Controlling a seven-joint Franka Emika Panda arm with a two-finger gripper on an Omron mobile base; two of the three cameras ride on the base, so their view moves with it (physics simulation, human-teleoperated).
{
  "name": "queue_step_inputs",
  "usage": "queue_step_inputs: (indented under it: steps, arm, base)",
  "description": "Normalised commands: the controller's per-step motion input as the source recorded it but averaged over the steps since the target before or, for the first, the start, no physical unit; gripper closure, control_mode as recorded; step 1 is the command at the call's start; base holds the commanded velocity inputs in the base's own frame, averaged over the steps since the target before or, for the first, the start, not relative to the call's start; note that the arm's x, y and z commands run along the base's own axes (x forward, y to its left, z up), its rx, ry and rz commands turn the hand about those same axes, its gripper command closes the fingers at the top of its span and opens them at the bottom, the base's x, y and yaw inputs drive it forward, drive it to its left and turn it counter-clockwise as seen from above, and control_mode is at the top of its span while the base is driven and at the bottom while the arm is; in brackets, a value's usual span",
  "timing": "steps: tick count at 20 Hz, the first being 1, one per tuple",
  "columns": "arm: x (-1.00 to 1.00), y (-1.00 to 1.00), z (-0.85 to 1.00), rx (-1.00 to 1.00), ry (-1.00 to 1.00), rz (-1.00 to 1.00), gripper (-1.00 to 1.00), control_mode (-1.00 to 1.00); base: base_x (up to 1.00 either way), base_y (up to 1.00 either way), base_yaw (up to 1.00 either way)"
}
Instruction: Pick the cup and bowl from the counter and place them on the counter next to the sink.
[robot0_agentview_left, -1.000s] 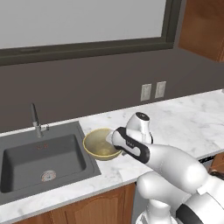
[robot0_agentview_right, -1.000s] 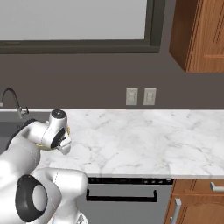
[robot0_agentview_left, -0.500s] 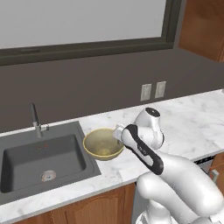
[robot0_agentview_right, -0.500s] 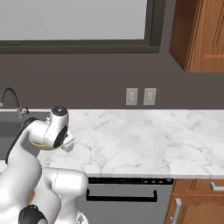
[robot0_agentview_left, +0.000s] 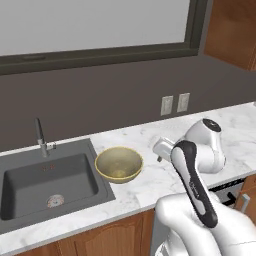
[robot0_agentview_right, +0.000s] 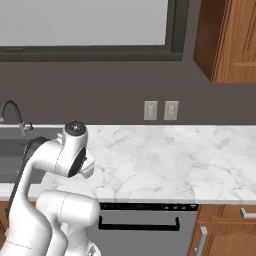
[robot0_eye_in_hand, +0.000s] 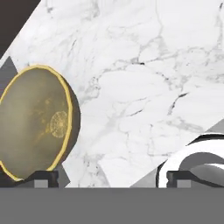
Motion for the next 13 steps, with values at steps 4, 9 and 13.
queue_step_inputs:
  steps: [4,9,13]
  arm:
    - [-0.39,-0.4,1.0,-0.01,0.04,0.07,-1.0,-1.0]
    - [-0.51,-0.24,1.0,0.0,0.07,0.07,-1.0,-1.0]
    - [-0.6,-0.03,1.0,-0.02,0.1,0.1,-1.0,-1.0]
  base:
    - [0.0,0.0,0.0]
    - [0.0,0.0,0.0]
    - [0.0,0.0,0.0]
